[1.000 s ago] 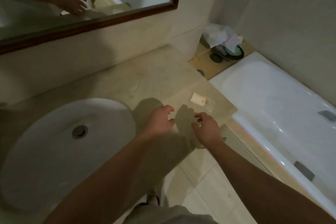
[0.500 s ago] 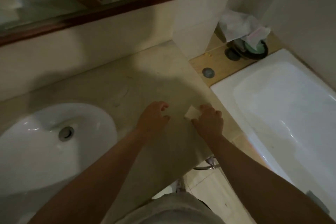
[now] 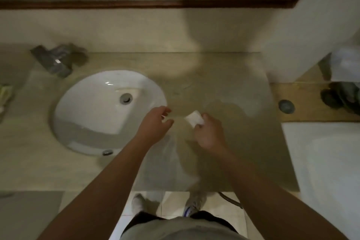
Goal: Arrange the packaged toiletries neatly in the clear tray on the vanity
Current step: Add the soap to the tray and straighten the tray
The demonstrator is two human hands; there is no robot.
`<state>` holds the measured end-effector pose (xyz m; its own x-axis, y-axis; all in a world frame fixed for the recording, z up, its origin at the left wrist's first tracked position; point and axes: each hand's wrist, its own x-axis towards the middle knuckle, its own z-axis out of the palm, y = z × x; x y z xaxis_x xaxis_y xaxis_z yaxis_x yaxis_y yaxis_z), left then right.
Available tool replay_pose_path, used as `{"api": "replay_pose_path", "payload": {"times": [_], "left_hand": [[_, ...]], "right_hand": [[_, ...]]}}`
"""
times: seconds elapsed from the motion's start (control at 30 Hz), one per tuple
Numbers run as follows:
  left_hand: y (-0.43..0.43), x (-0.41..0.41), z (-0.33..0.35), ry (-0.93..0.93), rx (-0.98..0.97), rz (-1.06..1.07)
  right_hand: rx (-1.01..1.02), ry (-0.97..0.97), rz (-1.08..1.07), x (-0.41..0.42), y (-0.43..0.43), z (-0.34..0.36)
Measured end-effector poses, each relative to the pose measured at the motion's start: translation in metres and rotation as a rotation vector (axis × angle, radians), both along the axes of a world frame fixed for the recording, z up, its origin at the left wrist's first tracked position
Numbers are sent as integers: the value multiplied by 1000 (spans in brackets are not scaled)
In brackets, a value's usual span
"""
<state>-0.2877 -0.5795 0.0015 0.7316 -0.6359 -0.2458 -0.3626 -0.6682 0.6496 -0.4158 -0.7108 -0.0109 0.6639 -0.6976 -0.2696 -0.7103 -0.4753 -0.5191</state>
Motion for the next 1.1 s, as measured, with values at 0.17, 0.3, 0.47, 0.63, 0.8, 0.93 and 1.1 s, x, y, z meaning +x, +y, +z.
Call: {"api": "replay_pose_path", "payload": {"times": [0.17,0.3,0.47,0.63,0.8,0.93,1.1], "left_hand": [[125,43,15,-24,-36,294],[258,76,28,-23,-54,481],[418,129,41,-104,-52,656],[501,170,43,-84,-34,730],[518,214,25,-21,-28,745],[514,242,23,20,-5,736],[530,297,23,-11,11,672]], "right_hand": [[87,-102,270,86,97,26],[189,-204,360,152,209,39],[265,-159,503,228,363,47],[306,-161,544,281,444,53],[450,-199,410,323,457,39],[625,-249,338,366,464,39],[669,-240,149,419,472,39]]}}
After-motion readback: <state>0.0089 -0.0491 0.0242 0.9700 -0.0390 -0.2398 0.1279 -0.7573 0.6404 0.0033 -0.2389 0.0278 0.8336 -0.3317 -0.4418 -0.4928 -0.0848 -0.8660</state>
